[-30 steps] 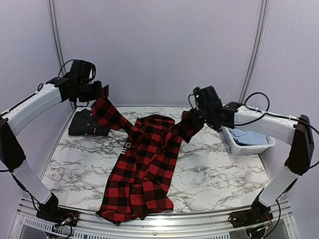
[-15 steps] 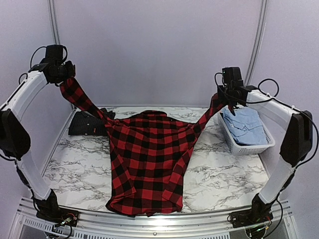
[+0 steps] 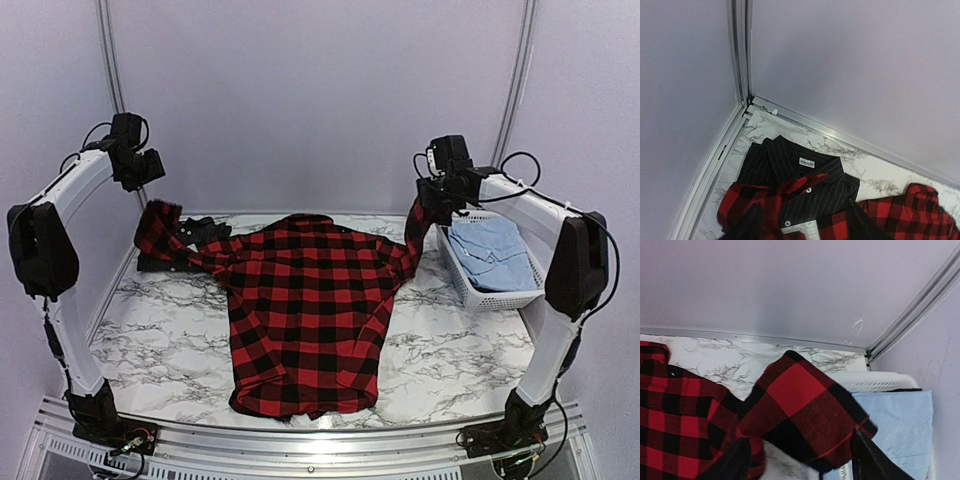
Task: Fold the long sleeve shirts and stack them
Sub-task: Flatten out the crumpled shirt at the center of the board.
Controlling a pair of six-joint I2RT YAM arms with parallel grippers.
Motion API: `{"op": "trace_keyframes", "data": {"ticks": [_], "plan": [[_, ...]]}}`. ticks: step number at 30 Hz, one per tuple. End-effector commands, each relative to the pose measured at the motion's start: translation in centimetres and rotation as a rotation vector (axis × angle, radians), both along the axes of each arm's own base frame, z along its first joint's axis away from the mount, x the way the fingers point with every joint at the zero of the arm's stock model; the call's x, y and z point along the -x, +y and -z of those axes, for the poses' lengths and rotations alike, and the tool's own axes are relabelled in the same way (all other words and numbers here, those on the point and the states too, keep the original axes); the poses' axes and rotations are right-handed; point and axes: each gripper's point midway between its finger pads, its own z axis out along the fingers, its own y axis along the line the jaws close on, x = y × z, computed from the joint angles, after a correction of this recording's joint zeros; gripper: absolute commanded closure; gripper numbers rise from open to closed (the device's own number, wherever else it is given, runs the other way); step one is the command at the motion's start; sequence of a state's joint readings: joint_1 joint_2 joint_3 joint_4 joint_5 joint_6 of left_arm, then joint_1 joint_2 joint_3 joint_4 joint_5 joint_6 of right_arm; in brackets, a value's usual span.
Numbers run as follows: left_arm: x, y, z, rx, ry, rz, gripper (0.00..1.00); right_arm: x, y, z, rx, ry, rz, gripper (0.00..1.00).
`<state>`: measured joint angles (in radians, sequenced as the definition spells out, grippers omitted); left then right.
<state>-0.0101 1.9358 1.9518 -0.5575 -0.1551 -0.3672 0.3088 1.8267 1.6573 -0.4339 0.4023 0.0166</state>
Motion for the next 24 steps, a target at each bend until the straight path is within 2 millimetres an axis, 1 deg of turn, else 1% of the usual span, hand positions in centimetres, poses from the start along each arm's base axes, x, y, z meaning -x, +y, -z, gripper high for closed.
{"op": "trace_keyframes", "data": {"ticks": [1,2,4,5,6,7,8,9,10,12,13,15,16,17,21,24], "plan": [[2.4,-2.4,0.8,0.021,0.048,0.044,0.27,3.3,4.2,-0.7,-0.018,0.033,-0.089,0.27],[3.2,-3.4,1.0,0.018,0.057,0.062,0.22,4.2,5.3,-0.6,-0.03,0.038,-0.11,0.26],[5.1,-5.6,1.4,0.011,0.073,0.101,0.18,6.4,7.6,-0.2,-0.042,0.05,-0.163,0.25],[6.3,-7.3,1.2,0.011,0.07,0.134,0.18,7.8,8.8,0.7,-0.04,0.069,-0.188,0.25],[7.4,-8.6,1.6,0.01,0.078,0.164,0.18,8.9,10.0,0.9,-0.048,0.073,-0.215,0.24],[8.6,-9.9,2.2,0.01,0.09,0.19,0.18,10.3,11.1,2.2,-0.046,0.105,-0.247,0.24],[9.9,-11.1,2.8,0.019,0.101,0.218,0.18,11.6,12.1,3.1,-0.053,0.125,-0.273,0.24],[11.3,-12.7,3.6,0.031,0.112,0.26,0.18,12.9,12.9,3.5,-0.07,0.134,-0.297,0.24],[12.7,-14.3,4.3,0.038,0.124,0.299,0.18,14.3,14.0,4.3,-0.087,0.152,-0.33,0.24],[15.8,-17.2,6.1,0.046,0.162,0.376,0.18,16.9,15.8,5.6,-0.129,0.18,-0.393,0.24],[17.3,-18.6,7.1,0.049,0.184,0.415,0.18,18.6,17.4,6.2,-0.15,0.194,-0.446,0.24],[20.3,-21.5,9.1,0.05,0.224,0.491,0.19,21.1,19.2,7.6,-0.162,0.225,-0.503,0.24],[21.9,-22.6,10.4,0.043,0.256,0.525,0.2,22.1,19.7,8.3,-0.151,0.246,-0.517,0.25],[23.3,-23.9,11.3,0.041,0.279,0.554,0.21,23.1,20.1,9.0,-0.137,0.27,-0.525,0.26],[28.6,-28.4,14.0,0.013,0.346,0.675,0.27,27.7,22.1,10.9,-0.133,0.332,-0.598,0.31],[32.1,-31.4,16.0,-0.01,0.403,0.765,0.32,30.2,22.8,12.5,-0.128,0.375,-0.632,0.35]]}}
